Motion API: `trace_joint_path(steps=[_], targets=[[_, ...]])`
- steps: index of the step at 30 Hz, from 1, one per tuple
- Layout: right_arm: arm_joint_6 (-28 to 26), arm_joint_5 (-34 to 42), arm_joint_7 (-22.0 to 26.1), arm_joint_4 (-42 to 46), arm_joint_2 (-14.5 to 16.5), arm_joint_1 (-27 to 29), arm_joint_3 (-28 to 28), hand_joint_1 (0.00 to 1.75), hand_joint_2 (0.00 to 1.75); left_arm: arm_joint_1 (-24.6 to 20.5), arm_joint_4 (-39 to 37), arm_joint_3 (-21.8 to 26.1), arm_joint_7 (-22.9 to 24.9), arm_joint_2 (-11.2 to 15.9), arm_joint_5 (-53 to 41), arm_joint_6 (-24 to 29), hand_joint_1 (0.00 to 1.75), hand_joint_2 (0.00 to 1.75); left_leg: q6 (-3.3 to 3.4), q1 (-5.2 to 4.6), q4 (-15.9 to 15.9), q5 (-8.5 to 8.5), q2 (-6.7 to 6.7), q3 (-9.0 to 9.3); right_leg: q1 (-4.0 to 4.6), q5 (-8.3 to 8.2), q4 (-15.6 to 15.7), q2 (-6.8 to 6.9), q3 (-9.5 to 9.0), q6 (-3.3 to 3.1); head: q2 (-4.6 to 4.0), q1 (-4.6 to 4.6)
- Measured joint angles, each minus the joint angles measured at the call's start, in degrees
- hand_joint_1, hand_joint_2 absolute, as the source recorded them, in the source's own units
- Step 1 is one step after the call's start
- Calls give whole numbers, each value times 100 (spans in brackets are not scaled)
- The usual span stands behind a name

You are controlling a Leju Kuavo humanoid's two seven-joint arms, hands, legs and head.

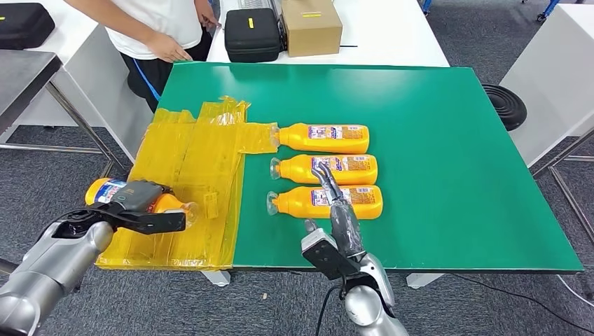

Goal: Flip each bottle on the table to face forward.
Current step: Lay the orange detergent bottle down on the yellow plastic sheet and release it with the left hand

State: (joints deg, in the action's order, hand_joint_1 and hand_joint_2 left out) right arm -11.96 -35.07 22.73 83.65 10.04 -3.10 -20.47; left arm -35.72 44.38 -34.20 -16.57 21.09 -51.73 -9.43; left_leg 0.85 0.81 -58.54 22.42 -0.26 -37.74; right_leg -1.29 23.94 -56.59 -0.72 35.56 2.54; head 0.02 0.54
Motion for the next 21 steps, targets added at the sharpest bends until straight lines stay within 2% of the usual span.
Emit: trace_joint_path(steps=[15, 21], targets=[[-91, 40, 34, -36, -1, 43, 27, 0, 0, -42, -160, -170, 12, 20, 284, -10, 172, 175, 0, 0, 0, -1, -1, 6, -1, 0, 0, 1, -6, 0, 0, -1], [-94, 42, 42, -60, -1, 44, 42, 0, 0, -77, -229, -196, -31, 0, 359, -48, 122, 175, 0, 0, 0, -1, -1, 10, -1, 0, 0, 1, -10, 0, 0, 0]])
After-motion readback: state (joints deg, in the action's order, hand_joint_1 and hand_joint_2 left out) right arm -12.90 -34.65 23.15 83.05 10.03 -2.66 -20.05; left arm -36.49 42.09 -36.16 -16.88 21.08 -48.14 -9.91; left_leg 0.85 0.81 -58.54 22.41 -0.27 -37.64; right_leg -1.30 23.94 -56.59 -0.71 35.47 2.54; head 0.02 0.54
